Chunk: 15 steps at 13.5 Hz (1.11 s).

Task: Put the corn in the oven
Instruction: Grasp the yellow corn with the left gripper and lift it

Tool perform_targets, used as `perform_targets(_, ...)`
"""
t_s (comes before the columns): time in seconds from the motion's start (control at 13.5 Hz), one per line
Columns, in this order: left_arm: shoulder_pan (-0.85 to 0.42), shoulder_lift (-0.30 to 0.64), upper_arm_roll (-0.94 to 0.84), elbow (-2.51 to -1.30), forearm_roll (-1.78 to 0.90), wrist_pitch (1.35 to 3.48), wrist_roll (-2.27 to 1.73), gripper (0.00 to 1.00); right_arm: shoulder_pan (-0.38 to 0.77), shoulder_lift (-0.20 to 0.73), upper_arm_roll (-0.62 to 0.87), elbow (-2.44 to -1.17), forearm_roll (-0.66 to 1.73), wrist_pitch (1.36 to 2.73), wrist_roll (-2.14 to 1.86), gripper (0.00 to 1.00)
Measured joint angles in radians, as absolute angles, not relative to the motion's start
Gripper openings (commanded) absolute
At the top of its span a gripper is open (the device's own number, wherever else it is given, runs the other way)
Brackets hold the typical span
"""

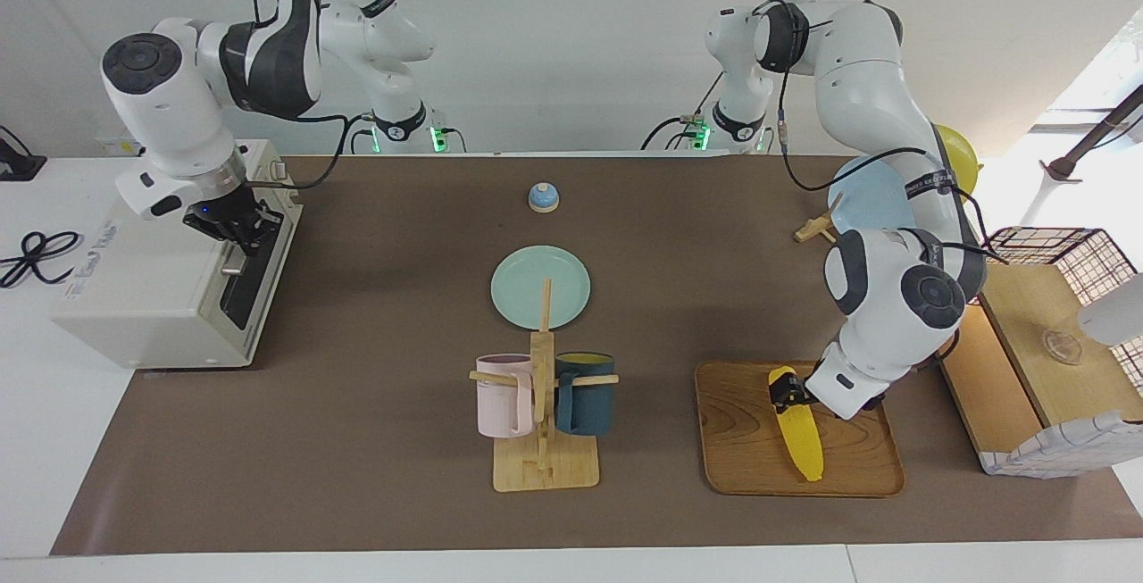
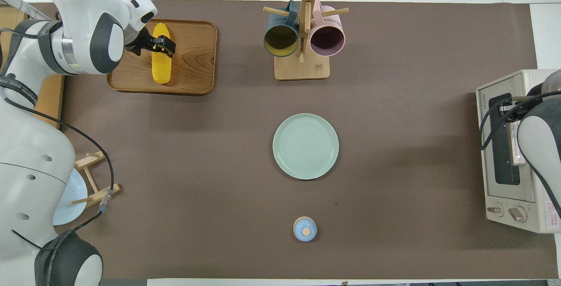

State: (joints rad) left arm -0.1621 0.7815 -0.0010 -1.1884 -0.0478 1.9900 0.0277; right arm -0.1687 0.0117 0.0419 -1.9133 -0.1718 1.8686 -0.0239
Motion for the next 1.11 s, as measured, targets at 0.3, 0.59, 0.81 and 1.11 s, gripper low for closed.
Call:
perform_targets(0.3,-0.166,0.801,-0.002,-1.187,-0.048,1.993,0.035,0.84,-0.174,0.011,0.043,-1.942,-0.214,1.882,-0.048,0.0)
perform_targets(0.59,-0.167,0.801,-0.003,-1.186,-0.048,1.989,0.037,0.0,-0.174,0.01,0.045,-1.943,-0.248,1.882,-0.082,0.0)
perform_targets(0.81,-0.168,0.799,-0.007,-1.18,-0.051,1.967,0.038,0.0,-0.176,0.01,0.045,-1.945,-0.251,1.882,-0.104,0.0)
perform_targets(1.11,-0.168,0.744,-0.006,-1.151,-0.148,1.886,0.015,0.0,-0.183,0.004,0.044,-1.953,-0.251,1.883,-0.122,0.0)
